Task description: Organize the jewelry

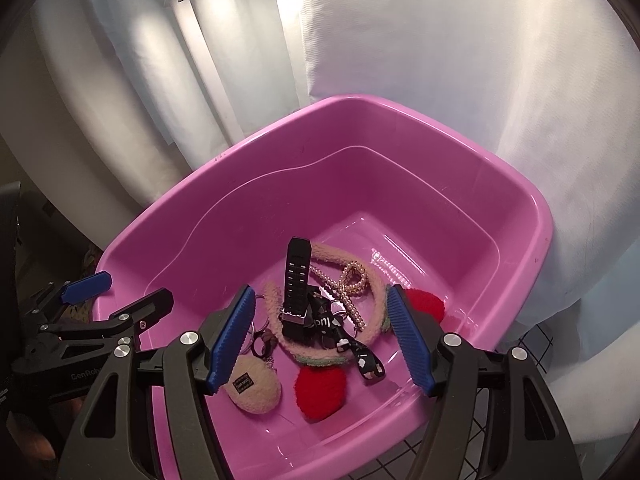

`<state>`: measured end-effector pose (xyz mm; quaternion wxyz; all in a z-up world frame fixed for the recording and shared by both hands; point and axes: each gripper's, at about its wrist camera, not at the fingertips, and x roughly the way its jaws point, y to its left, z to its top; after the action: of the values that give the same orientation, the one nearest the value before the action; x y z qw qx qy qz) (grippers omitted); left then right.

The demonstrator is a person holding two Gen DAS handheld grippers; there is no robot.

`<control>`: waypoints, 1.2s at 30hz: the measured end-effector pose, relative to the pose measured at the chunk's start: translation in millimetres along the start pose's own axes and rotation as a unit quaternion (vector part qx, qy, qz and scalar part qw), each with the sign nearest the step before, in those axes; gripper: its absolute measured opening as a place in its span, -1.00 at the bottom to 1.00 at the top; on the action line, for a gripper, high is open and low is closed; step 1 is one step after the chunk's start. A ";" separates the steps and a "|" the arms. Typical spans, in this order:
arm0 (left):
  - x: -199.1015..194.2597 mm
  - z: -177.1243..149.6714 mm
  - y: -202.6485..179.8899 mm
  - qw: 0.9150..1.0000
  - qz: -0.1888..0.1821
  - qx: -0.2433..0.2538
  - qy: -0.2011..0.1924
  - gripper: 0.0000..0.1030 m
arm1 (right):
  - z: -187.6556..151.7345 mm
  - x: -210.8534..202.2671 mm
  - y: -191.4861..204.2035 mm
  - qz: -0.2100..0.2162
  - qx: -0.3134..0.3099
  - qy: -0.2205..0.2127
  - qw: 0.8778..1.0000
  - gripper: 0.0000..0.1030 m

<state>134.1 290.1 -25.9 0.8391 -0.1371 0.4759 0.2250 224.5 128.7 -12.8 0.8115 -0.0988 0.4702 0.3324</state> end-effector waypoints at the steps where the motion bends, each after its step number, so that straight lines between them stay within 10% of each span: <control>1: 0.1 0.2 0.2 1.000 0.000 0.000 0.000 0.83 | -0.1 -0.1 -0.1 0.000 0.001 0.001 1.000 0.27; 36: -1.1 -1.6 0.0 1.000 0.001 -0.007 -0.002 0.83 | 0.1 -0.7 1.6 -0.001 0.001 0.001 1.000 0.27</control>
<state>132.5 289.1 -25.8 0.8389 -0.1423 0.4725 0.2295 223.4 129.7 -11.9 0.8112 -0.0990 0.4715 0.3314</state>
